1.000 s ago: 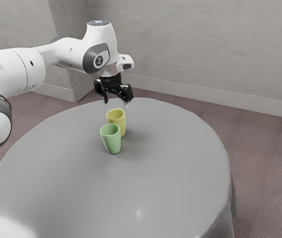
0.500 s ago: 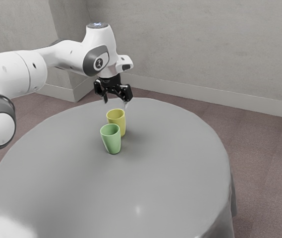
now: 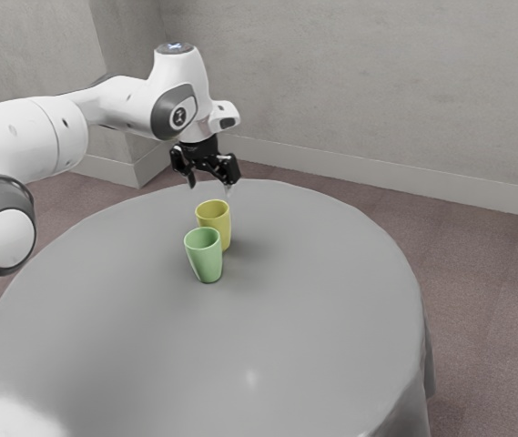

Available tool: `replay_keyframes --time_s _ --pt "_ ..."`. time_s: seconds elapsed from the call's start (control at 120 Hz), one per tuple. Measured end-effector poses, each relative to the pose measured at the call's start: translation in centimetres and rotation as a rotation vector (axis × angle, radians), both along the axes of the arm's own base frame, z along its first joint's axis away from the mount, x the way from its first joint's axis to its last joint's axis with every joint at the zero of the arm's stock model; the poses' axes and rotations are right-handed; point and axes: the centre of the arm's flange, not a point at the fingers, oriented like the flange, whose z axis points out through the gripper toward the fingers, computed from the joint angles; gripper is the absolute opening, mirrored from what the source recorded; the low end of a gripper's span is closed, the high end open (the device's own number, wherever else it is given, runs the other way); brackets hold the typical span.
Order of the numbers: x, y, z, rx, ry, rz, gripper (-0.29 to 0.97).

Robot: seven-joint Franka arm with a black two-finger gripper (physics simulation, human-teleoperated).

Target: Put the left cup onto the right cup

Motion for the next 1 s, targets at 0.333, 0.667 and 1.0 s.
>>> replay_keyframes --time_s 0.333,0.667,1.0 --pt "0.3 -0.1 -0.9 -0.007 0.007 -0.014 0.68" --pt "1.0 0.0 -2.4 -0.009 0.002 -0.023 0.68" --pt "1.4 0.1 -3.7 -0.011 0.008 -0.032 0.68"
